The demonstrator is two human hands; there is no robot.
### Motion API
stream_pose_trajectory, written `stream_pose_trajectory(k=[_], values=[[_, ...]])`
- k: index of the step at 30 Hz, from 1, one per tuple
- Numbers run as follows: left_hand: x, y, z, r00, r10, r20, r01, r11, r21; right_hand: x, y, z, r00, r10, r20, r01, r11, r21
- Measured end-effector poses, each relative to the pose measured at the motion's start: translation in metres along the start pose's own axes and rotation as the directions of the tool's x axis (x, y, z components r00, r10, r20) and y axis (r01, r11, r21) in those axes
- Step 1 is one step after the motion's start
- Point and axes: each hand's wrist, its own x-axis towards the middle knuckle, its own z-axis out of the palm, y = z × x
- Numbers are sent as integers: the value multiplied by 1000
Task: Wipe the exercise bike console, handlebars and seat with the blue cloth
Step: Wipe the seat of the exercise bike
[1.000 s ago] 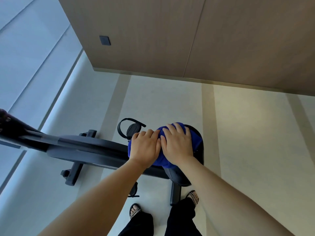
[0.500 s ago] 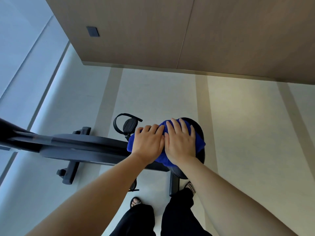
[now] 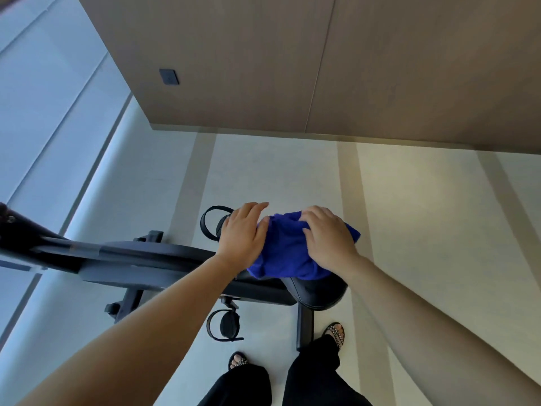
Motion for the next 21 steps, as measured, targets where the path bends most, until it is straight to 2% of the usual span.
stream_pose_trajectory(k=[2,4,6,9,11,15,21], values=[[2,-4,-6,1000,-10,8,10,1000,16,-20,12,-13,999,37,-23,-34,995,96],[4,-6,-7,999,-17,29,16,999,40,-32,16,-16,993,111,-48,-106,990,88],[7,-3,-3,998,-35,47,33,999,40,-31,1,-8,967,243,-72,-239,969,59],[8,5,8,995,-65,77,59,995,85,-15,-32,19,870,493,-18,-494,869,-22],[9,8,17,994,-59,87,47,989,137,-8,-39,35,820,571,-38,-570,810,-139],[18,3,30,993,-59,100,41,985,166,11,-25,43,825,560,-67,-560,799,-217],[19,-6,36,998,-63,-5,63,992,107,34,-5,34,896,432,-102,-444,870,-214]])
